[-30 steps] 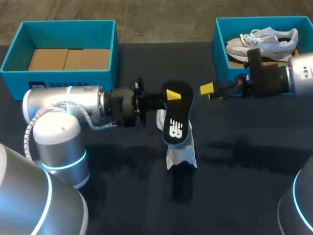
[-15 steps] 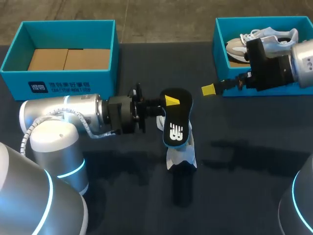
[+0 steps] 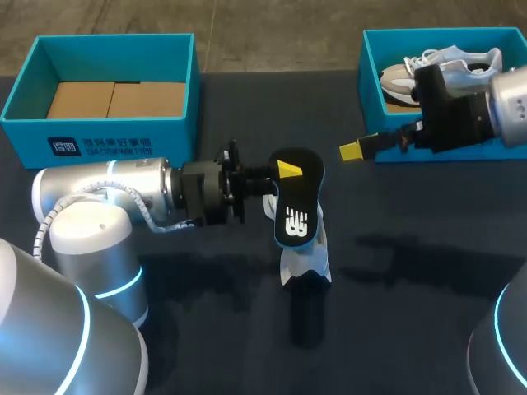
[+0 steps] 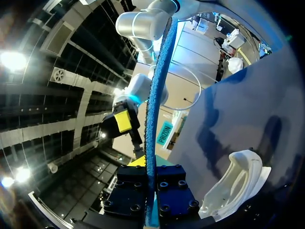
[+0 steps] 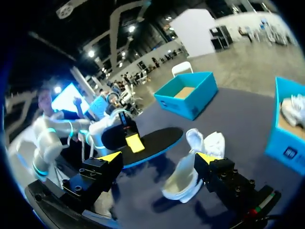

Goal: Take the shoe out of the shoebox, open the shoe tongue, remove and reinsert the insole, then place the shoe into the shoebox

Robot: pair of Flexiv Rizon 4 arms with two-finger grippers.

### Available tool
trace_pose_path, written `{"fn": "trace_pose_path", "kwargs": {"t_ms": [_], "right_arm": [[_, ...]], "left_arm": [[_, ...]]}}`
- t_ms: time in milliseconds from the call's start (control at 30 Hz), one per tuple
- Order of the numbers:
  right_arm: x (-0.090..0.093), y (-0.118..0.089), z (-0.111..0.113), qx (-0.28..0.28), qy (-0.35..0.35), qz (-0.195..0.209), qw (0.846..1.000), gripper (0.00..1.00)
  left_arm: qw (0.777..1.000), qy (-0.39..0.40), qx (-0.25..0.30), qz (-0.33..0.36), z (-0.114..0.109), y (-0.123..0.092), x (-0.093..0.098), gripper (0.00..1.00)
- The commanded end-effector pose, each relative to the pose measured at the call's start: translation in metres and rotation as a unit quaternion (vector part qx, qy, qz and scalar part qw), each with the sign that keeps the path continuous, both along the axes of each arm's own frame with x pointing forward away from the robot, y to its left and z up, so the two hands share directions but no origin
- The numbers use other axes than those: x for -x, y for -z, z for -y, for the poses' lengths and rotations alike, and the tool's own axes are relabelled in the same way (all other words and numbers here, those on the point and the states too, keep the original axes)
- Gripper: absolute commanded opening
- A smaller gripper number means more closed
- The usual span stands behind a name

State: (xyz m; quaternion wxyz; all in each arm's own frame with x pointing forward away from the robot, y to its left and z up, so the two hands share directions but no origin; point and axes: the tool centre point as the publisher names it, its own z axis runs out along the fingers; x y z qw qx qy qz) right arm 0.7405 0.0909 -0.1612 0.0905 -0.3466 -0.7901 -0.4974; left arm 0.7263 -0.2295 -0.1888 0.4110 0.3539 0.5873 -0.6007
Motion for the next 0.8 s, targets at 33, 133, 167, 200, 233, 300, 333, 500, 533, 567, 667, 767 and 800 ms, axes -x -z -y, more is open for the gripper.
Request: {"fn": "trace_pose_path", "kwargs": {"t_ms": [33, 133, 167, 200, 233, 300, 333, 500, 533, 567, 667, 767, 800], "right_arm": [[0.003, 0.005, 0.004, 0.014, -0.012, 0.039, 0.999, 1.0], [0.003, 0.011, 0.006, 0.058, -0.03, 0.058, 0.996, 1.0], [0.004, 0.012, 0.006, 0.071, -0.041, 0.062, 0.995, 1.0], [0.004, 0.014, 0.007, 0.08, -0.046, 0.075, 0.993, 1.0], [0.005, 0.015, 0.007, 0.083, -0.056, 0.086, 0.991, 1.0], [0.007, 0.018, 0.008, 0.095, -0.068, 0.106, 0.987, 1.0], [0.008, 0.019, 0.009, 0.099, -0.075, 0.115, 0.986, 1.0], [0.013, 0.026, 0.011, 0.143, -0.098, 0.157, 0.972, 1.0], [0.014, 0.026, 0.011, 0.147, -0.101, 0.158, 0.971, 1.0], [0.016, 0.027, 0.011, 0.158, -0.105, 0.162, 0.968, 1.0], [0.018, 0.033, 0.012, 0.176, -0.118, 0.165, 0.963, 1.0], [0.021, 0.039, 0.011, 0.19, -0.131, 0.17, 0.958, 1.0], [0.022, 0.042, 0.01, 0.199, -0.139, 0.168, 0.956, 1.0]], "left_arm": [[1.0, 0.009, 0.004, -0.025, 0.002, 0.002, 0.002, 0.0], [0.998, 0.025, 0.02, -0.062, 0.002, 0.001, 0.005, 0.0], [0.997, 0.027, 0.022, -0.073, 0.001, 0.001, 0.006, 0.0], [0.995, 0.031, 0.023, -0.088, 0.0, 0.001, 0.006, 0.0], [0.995, 0.032, 0.025, -0.092, -0.001, 0.002, 0.007, 0.0], [0.992, 0.034, 0.033, -0.117, -0.004, 0.003, 0.006, 0.0], [0.991, 0.034, 0.034, -0.121, -0.004, 0.003, 0.006, 0.0], [0.978, 0.054, 0.066, -0.191, -0.009, 0.002, 0.014, 0.0], [0.976, 0.057, 0.071, -0.199, -0.01, 0.002, 0.015, 0.0], [0.974, 0.056, 0.075, -0.206, -0.011, 0.001, 0.015, 0.0], [0.967, 0.06, 0.087, -0.23, -0.014, -0.001, 0.02, 0.0], [0.96, 0.062, 0.088, -0.257, -0.016, -0.001, 0.024, 0.0], [0.957, 0.067, 0.09, -0.267, -0.016, 0.0, 0.026, 0.0]]}}
